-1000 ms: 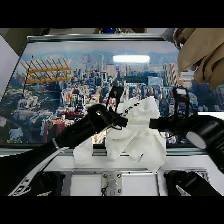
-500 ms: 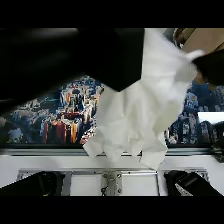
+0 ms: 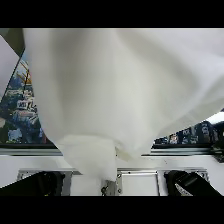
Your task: Fold the clothes and pants, and hang the long-sleeved shirts on hangers.
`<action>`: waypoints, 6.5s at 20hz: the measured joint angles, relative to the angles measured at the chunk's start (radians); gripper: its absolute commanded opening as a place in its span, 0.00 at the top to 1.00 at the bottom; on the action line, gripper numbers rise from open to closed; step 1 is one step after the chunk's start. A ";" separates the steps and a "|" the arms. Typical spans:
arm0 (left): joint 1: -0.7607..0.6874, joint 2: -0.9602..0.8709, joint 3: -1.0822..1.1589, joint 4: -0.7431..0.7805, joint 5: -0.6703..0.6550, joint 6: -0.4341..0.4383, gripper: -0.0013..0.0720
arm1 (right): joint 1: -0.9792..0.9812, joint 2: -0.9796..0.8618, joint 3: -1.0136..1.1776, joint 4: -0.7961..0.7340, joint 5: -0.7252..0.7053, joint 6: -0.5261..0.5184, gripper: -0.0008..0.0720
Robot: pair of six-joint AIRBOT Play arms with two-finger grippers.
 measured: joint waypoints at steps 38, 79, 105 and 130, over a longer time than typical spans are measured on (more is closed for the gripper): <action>0.439 -0.132 -0.756 -0.370 -0.497 0.137 0.10 | 0.050 -0.269 -0.742 -0.124 0.206 -0.001 0.96; 1.481 -1.078 -0.065 0.132 -0.176 0.599 0.10 | 0.050 -0.269 -0.743 -0.120 0.209 -0.001 0.96; 1.501 -1.253 0.059 0.158 -0.103 0.623 0.14 | 0.050 -0.269 -0.743 -0.120 0.209 -0.001 0.96; 1.404 -1.130 0.059 0.179 -0.255 0.587 0.96 | 0.050 -0.269 -0.743 -0.120 0.209 -0.001 0.96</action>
